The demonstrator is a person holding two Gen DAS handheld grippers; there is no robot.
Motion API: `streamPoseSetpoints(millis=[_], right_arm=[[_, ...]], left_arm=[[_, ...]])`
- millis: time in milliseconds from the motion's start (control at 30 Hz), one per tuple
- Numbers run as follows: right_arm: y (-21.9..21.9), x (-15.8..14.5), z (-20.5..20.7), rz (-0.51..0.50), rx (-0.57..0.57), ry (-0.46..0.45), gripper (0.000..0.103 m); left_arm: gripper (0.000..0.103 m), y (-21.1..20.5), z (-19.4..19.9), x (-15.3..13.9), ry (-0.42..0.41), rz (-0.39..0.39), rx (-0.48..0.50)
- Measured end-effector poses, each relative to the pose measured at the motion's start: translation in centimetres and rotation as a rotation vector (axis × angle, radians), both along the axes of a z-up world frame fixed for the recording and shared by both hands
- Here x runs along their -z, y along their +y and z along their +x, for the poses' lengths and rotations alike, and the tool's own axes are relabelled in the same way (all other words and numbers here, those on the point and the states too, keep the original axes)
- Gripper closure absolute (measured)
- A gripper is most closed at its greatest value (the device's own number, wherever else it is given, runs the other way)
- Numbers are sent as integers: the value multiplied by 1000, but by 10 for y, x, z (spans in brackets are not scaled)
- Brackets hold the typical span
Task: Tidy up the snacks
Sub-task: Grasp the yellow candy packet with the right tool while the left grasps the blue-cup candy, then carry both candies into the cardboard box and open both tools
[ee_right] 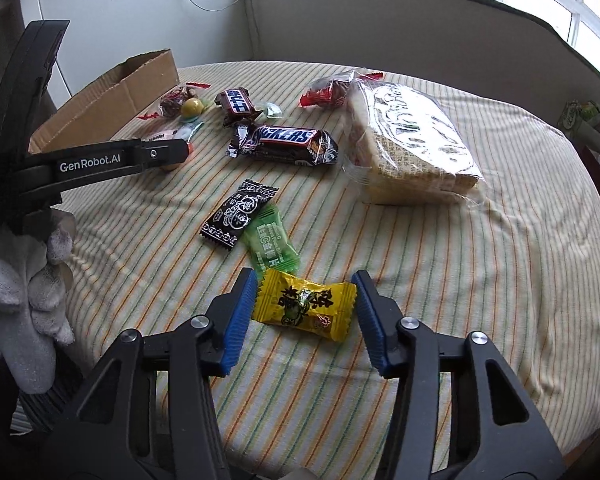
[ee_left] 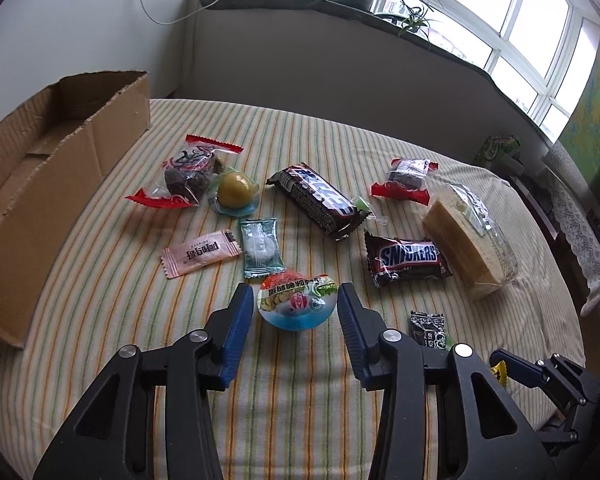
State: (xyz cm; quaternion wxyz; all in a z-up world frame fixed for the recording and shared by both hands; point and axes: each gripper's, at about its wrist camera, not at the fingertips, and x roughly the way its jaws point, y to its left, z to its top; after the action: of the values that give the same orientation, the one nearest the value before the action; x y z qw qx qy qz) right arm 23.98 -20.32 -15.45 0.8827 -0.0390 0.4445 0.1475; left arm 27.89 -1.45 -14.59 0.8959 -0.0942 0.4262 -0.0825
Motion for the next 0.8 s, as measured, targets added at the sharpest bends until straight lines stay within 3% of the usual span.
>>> streamPoseSetpoints(millis=[300,633,800], right_arm=[[-14,-3,1,51,18,21,79],[-15,-6,-5,62,30,20,91],[-16,-9,-7,70,39,14,91]], left_arm=[[65,2,-5,0,-27,5,5],[69,8,-14,-5,-42,4,8],[69,13,-20,-11,-56,-8,7]])
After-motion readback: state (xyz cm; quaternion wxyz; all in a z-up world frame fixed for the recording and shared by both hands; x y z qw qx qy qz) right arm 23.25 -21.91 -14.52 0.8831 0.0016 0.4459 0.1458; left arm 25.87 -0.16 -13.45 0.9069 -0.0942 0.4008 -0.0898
